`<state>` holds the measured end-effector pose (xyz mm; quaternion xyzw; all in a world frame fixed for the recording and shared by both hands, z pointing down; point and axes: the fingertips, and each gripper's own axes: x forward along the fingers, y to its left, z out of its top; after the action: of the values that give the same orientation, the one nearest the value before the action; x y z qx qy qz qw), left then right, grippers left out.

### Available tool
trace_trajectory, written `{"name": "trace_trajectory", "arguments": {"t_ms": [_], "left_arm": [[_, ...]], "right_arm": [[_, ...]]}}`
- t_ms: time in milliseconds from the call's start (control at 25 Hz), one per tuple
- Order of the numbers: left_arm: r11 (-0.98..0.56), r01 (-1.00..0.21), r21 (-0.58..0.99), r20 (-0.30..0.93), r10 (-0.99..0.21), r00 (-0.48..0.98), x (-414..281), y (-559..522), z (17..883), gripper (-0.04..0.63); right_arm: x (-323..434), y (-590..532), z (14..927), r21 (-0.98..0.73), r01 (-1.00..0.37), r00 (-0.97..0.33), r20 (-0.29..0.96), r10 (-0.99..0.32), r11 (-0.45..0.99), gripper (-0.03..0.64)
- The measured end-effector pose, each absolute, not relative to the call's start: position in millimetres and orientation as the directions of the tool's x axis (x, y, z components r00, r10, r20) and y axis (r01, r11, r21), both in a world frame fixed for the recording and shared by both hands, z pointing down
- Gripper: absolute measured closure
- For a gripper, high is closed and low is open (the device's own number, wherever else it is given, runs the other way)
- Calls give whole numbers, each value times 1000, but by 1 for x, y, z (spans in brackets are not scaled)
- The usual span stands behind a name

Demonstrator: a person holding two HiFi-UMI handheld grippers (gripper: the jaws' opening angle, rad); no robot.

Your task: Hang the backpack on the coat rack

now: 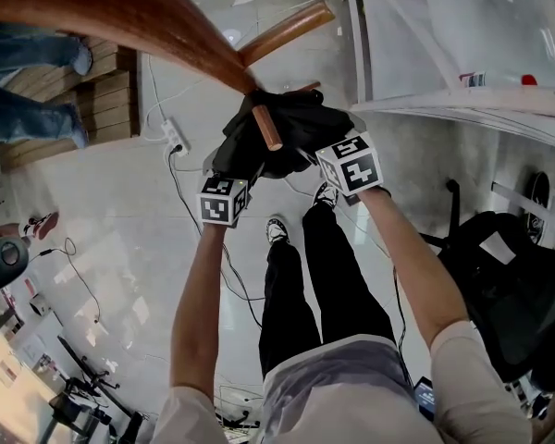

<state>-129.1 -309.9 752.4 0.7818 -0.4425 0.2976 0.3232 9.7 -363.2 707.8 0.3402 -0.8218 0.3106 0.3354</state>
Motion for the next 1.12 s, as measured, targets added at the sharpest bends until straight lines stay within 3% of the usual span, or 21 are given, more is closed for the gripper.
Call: {"name": "trace_trajectory", "arguments": {"t_ms": [200,1120], "left_arm": [[-399,-885,239,743,-512,431,-133,-301,743,232],[-336,-895,293,727,-530,437,-142,-232,668,238]], "right_arm": [[16,-352,703,-279,-781,-529,771,-354,559,171],[26,-289,636,-281,-838,-498,744,-445,469,175]]}}
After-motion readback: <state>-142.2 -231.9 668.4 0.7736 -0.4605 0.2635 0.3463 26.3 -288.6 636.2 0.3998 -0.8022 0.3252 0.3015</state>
